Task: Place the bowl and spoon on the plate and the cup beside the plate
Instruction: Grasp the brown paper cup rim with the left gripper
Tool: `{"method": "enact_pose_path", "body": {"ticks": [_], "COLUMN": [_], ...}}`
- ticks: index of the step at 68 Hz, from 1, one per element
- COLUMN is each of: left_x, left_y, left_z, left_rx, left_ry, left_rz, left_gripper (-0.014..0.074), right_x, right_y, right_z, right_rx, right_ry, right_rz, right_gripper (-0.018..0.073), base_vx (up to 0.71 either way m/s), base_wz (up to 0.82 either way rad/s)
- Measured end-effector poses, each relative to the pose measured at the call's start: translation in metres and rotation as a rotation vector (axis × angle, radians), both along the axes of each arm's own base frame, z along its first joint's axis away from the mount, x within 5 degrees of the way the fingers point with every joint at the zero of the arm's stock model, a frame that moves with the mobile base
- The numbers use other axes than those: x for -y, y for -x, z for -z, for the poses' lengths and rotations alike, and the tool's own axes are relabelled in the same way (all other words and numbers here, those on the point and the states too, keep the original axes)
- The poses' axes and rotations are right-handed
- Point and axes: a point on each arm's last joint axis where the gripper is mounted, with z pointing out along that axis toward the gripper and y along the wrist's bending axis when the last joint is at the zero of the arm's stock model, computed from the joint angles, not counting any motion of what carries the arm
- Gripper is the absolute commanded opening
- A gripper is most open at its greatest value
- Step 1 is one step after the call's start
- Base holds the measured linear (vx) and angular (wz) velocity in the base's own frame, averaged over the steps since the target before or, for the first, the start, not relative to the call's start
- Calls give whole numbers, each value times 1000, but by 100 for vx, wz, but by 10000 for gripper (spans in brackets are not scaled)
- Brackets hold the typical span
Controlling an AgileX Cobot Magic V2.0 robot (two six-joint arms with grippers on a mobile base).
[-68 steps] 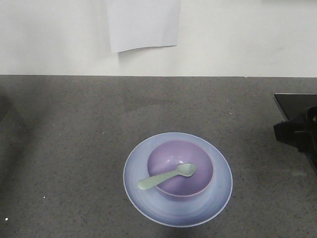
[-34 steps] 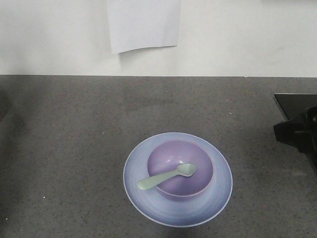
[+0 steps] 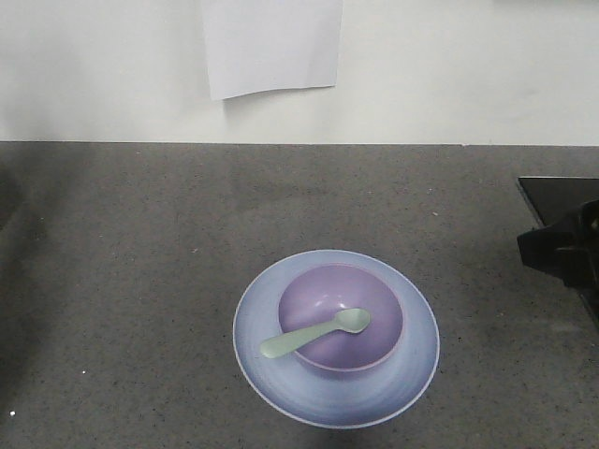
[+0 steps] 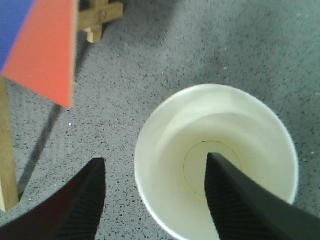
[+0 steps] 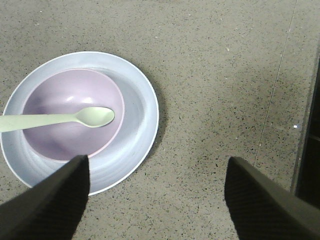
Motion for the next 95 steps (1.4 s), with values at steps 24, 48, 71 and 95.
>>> {"method": "enact_pose_path", "body": {"ticks": [24,48,71,95], "left_x": [-1,-2,2,32], "left_y": [-6,-8,-5,20], "left_z": [15,22,10,-38], "left_rx": [-43,-66,-25,106], "left_ry": [9,15,48,242], "left_rz": [0,-5,6,167], "left_gripper": [309,22,-8,-8], "right_x": [0,0,0,0], "right_y": [0,0,0,-1], "right_z": [0,0,0,-1], "right_rx": [2,2,3,9], "right_ry": [-1,-1,-1,-3], "right_rz": [0,0,0,0], "right_gripper": [532,532,532,532], "base_vx": [0,0,0,0], "base_wz": [0,0,0,0]}}
